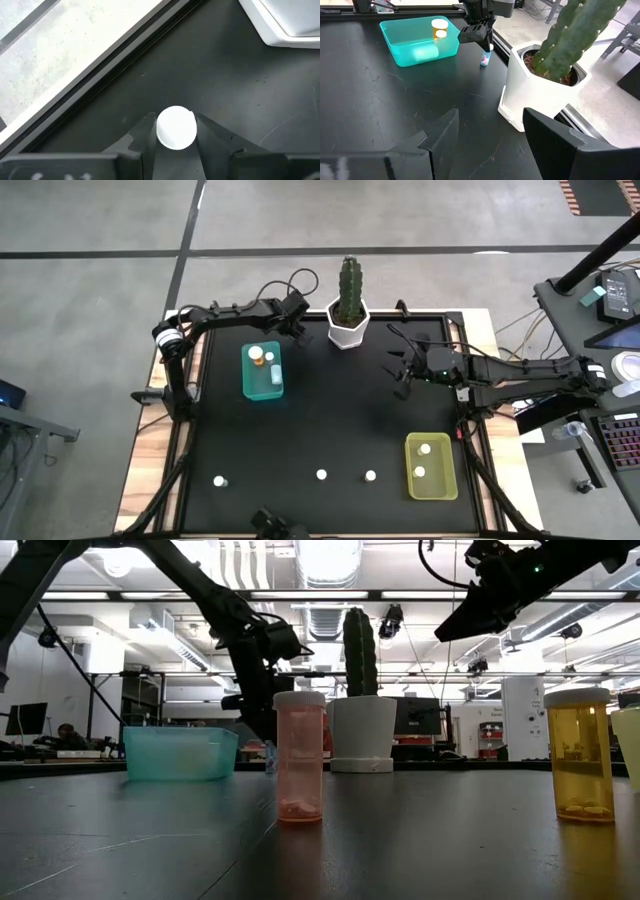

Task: Pick and place medicine bottles into bin by pill shape (circle, oval)
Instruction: Put the top blue capsule bottle into the blue bin

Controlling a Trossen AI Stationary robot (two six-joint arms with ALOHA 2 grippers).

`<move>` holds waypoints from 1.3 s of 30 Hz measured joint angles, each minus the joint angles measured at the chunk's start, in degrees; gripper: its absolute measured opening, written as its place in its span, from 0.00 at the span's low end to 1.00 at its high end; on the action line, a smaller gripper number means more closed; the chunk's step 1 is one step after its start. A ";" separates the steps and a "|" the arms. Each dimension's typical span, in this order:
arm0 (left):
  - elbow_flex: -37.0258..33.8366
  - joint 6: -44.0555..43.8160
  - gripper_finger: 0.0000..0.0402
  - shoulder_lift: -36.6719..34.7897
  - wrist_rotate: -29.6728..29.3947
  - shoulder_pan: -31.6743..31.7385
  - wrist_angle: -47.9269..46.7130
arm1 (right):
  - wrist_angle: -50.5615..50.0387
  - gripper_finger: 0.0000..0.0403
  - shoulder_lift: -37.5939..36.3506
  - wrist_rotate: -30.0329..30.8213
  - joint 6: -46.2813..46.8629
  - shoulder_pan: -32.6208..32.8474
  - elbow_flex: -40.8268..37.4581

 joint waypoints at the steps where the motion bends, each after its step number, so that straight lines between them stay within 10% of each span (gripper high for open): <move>1: 0.00 0.00 0.24 -0.01 0.00 -0.01 -0.01 | -0.02 0.53 0.00 -0.02 0.00 0.00 0.00; 18: 0.92 1.20 0.25 -7.42 -0.66 -6.27 -3.54 | -0.09 0.53 0.00 0.00 -0.02 0.00 0.00; 39: 1.18 -2.41 0.25 -13.93 -2.76 -32.16 -7.45 | -0.02 0.53 0.02 -0.02 1.41 0.04 -0.13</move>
